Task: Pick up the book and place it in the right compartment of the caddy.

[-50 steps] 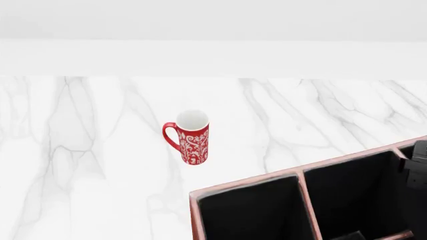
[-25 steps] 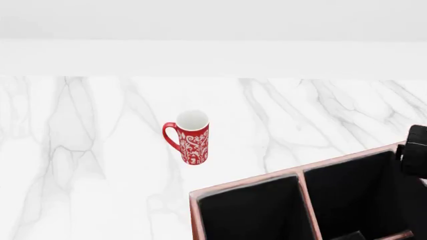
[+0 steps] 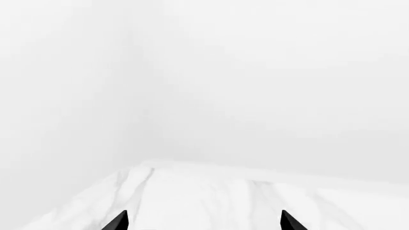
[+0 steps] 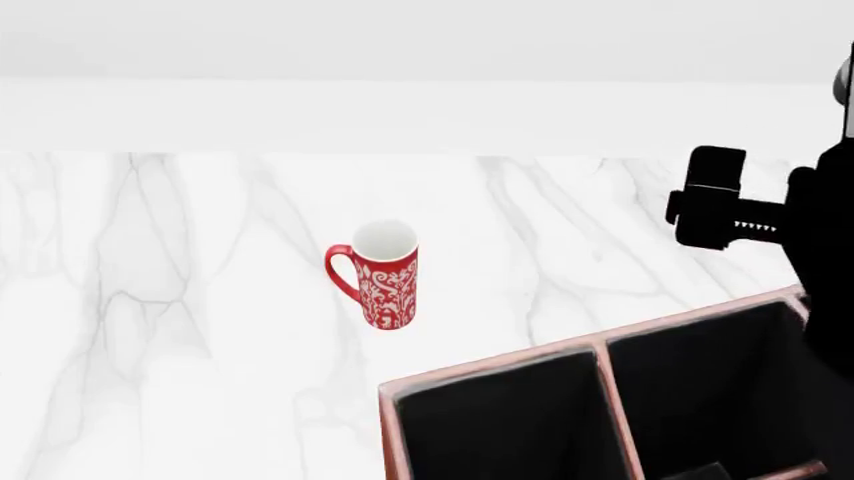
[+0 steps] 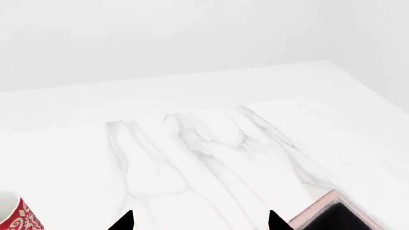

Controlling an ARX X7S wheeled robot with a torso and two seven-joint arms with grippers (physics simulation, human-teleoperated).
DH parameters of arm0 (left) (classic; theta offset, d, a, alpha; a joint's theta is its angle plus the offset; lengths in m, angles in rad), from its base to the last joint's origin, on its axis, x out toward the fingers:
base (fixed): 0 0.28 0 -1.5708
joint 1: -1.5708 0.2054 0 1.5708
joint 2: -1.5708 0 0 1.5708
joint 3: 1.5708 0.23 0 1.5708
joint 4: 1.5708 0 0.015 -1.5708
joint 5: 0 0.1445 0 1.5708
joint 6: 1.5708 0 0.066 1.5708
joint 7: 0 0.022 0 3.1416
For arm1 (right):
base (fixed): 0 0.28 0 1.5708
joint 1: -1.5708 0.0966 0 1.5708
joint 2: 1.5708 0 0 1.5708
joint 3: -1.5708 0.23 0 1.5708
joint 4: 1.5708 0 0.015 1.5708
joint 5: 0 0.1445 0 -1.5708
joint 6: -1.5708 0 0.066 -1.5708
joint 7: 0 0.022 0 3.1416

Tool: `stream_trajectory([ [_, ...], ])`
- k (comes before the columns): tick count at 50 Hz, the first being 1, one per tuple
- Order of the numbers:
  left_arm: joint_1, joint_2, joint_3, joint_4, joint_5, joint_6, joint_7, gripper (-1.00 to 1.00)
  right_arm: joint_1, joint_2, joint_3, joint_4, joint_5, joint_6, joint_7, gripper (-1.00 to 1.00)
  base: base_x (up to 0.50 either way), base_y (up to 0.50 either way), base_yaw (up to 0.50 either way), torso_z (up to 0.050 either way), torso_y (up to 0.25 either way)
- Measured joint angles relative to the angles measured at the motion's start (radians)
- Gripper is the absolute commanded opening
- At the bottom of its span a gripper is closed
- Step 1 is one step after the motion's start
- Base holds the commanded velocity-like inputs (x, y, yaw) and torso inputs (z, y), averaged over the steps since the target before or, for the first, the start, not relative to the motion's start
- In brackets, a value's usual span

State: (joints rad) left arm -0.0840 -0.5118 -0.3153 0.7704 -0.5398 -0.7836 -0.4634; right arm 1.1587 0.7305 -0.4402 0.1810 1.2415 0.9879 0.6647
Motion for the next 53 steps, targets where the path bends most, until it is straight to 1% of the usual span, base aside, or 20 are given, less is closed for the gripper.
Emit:
stream_trajectory([
  [7,-0.275,0.011,0.207,-0.144,-0.003,-0.032,0.058,1.00,0.007,-0.078,-0.050,0.012,-0.068,-0.076,-0.071,1.00,0.00,0.00,0.00,0.000,0.000],
  [11,-0.404,0.030,0.311,-0.230,0.009,-0.031,0.096,1.00,0.014,-0.120,-0.079,0.025,-0.106,-0.113,-0.106,1.00,0.00,0.00,0.00,0.000,0.000],
  [17,-0.561,0.068,0.436,-0.357,0.032,-0.014,0.151,1.00,0.025,-0.180,-0.116,0.053,-0.157,-0.163,-0.147,1.00,0.00,0.00,0.00,0.000,0.000],
  [23,-0.682,0.106,0.527,-0.465,0.055,0.009,0.198,1.00,0.035,-0.232,-0.146,0.081,-0.199,-0.206,-0.176,1.00,0.00,0.00,0.00,0.000,0.000],
  [37,-0.853,0.179,0.658,-0.630,0.091,0.063,0.282,1.00,0.050,-0.303,-0.191,0.055,-0.256,-0.258,-0.184,1.00,0.00,0.00,0.00,0.000,0.000],
  [53,-0.918,0.213,0.716,-0.712,0.108,0.104,0.325,1.00,0.059,-0.335,-0.215,0.038,-0.275,-0.275,-0.191,1.00,0.00,0.00,0.00,0.000,0.000],
])
